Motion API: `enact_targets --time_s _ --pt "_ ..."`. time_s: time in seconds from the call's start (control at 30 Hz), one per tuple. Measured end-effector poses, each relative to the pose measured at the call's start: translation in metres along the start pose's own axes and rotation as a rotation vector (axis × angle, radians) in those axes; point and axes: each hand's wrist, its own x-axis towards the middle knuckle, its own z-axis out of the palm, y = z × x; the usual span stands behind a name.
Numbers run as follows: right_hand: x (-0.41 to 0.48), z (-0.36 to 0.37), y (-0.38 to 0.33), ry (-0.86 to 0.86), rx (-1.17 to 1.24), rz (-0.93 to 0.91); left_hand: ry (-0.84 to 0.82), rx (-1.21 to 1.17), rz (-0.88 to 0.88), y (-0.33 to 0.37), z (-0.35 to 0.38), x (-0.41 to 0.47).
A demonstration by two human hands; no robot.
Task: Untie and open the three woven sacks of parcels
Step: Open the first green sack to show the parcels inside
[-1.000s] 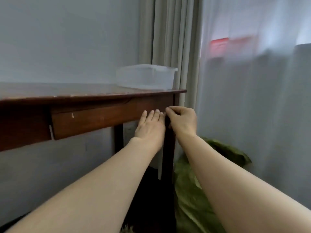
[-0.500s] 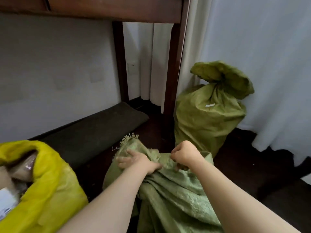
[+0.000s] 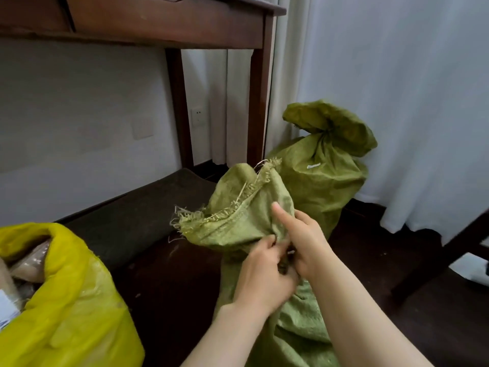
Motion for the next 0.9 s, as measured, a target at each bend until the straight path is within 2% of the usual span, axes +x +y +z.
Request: enact_targets --time_s 0.07,0.1,0.2,0.23,0.27,0.37,0.43,0.5,0.57,0.6,0.63,0.7,0.77,0.83,0.9 --pt "0.006 -0.012 0.01 0.177 0.023 -0.067 0.025 -0.096 0.026 0.007 0.002 -0.007" --pt "0.008 -0.018 0.013 0.202 0.033 -0.068 0.121 -0.111 0.024 0.01 -0.003 -0.006" --pt "0.01 -0.033 0.01 0.177 0.069 -0.036 0.497 0.016 0.084 0.013 -0.028 0.008" --pt "0.012 -0.037 0.009 0.165 0.075 -0.023 0.532 0.102 0.068 0.012 -0.037 0.014" --pt "0.013 -0.039 0.008 0.147 0.101 -0.01 0.47 0.182 0.013 0.01 -0.047 0.02" --pt "0.017 -0.044 0.005 0.091 0.279 0.07 -0.003 0.147 -0.252 0.001 -0.063 0.028" --pt "0.014 -0.045 0.003 0.036 0.323 0.143 -0.2 0.13 -0.275 -0.001 -0.057 0.02" --pt "0.003 -0.043 -0.005 -0.022 0.048 0.182 -0.201 0.269 -0.16 -0.002 -0.041 0.012" --pt "-0.007 -0.042 -0.013 -0.055 -0.376 0.174 -0.04 0.367 -0.011 -0.001 -0.033 0.007" --pt "-0.015 -0.039 -0.017 -0.077 -0.529 0.153 0.008 0.386 0.031 0.001 -0.034 0.006" --pt "-0.02 -0.034 -0.02 -0.12 -0.584 0.136 0.018 0.379 0.07 0.002 -0.033 0.005" --pt "-0.022 -0.029 -0.022 -0.193 -0.491 0.1 -0.023 0.375 0.167 0.003 -0.027 0.004" --pt "-0.01 -0.03 -0.015 -0.027 -0.267 0.064 -0.125 0.276 0.188 0.006 -0.022 0.001" --pt "0.001 -0.036 -0.012 0.133 0.022 0.141 -0.232 0.01 -0.017 0.011 -0.024 0.003" --pt "0.004 -0.043 -0.013 0.153 0.328 0.265 -0.225 -0.17 -0.239 0.011 -0.034 0.011"
